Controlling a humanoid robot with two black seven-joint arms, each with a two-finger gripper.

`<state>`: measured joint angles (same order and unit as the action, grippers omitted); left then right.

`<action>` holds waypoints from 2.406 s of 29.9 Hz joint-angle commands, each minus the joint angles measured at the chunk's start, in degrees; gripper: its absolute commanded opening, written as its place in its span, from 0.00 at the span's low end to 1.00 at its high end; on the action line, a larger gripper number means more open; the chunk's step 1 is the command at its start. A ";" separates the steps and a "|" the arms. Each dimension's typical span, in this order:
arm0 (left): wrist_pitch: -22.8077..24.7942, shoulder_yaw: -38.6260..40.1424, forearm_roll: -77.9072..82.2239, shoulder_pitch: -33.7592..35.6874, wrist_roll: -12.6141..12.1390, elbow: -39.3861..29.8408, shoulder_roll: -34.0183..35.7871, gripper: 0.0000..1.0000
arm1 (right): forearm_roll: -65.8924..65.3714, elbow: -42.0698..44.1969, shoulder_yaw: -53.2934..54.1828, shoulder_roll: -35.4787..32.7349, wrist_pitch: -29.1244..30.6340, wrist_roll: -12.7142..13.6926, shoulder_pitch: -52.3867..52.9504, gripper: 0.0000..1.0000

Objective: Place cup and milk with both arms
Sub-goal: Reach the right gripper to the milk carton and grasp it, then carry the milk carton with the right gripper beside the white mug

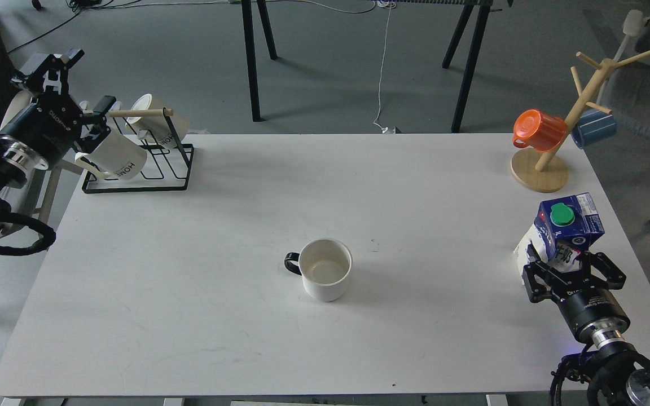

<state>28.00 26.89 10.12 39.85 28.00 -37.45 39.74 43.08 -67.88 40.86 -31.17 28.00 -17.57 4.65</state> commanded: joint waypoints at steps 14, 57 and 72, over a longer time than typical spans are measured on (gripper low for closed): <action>0.00 -0.09 0.08 -0.82 0.00 1.24 -0.28 0.95 | -10.38 -5.87 -0.61 9.10 0.00 -0.01 0.45 0.15; 0.00 -0.17 0.08 -2.14 0.00 2.03 -0.19 0.96 | -21.20 -1.30 -6.58 22.29 0.00 0.52 1.85 0.17; 0.00 -0.17 0.08 -2.49 0.00 2.12 -0.28 0.96 | -21.72 0.29 -7.11 23.44 0.00 0.78 1.85 0.41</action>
<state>28.00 26.72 10.20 37.42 28.00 -35.33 39.56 21.40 -67.60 33.74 -7.75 28.00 -16.79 6.51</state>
